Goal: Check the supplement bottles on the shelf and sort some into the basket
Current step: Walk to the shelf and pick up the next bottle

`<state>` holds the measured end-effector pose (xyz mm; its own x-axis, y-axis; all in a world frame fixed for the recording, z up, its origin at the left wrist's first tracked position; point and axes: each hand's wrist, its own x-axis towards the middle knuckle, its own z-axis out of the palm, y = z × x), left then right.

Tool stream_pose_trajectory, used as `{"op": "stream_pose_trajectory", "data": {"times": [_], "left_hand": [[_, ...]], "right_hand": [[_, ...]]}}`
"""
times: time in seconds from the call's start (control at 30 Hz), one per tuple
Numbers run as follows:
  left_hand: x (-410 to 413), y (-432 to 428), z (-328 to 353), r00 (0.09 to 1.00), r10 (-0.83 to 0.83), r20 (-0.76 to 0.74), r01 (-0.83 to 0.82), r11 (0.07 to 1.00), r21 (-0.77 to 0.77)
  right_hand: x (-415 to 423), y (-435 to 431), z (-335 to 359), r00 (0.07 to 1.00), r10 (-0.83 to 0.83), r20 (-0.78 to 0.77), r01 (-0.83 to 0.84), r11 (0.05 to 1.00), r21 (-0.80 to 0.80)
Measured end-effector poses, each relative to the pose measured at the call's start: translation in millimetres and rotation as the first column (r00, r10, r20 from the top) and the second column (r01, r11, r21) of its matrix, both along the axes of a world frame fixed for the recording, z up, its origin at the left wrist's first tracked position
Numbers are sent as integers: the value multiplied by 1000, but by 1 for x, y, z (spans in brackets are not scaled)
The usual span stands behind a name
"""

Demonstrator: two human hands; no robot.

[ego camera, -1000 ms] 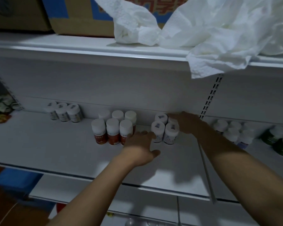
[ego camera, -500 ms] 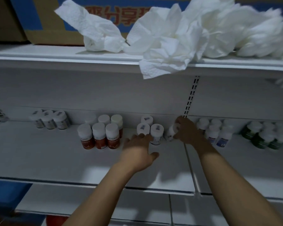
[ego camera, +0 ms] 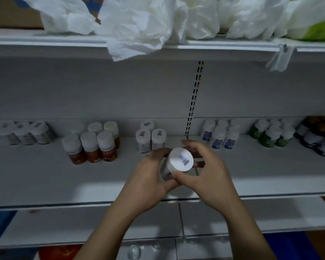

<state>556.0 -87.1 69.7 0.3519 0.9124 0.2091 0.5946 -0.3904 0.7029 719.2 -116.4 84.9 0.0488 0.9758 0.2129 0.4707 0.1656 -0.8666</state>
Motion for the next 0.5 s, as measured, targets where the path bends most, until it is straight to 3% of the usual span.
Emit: {"op": "stream_pose_trajectory", "data": {"times": [0.5], "left_hand": [[-22,-59,-1,938,120,324,-91,991,-103]], "right_hand": [[-27,-49,-15,996,90,-15,-83,965,250]]}}
